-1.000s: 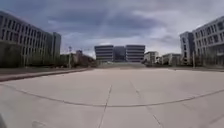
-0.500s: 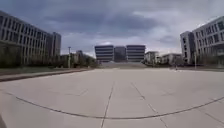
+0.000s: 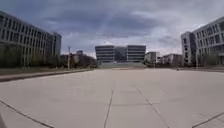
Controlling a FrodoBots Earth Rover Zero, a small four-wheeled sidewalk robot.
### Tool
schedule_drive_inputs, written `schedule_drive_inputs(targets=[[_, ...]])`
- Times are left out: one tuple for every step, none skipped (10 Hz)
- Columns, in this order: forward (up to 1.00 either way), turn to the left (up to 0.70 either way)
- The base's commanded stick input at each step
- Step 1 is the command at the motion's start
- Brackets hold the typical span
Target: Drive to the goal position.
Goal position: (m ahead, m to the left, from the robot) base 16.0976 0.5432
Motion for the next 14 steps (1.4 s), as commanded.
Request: schedule_drive_inputs(targets=[[0.7, -0.01], [0.7, 0.0], [0.7, 0.0], [0.7, 0.0], [0.7, -0.03], [0.7, -0.02], [0.7, 0.0], [0.7, 0.0], [0.7, -0.01], [0.7, -0.01], [0.7, 0.0], [0.7, -0.02], [0.7, -0.06], [0.7, 0.0]])
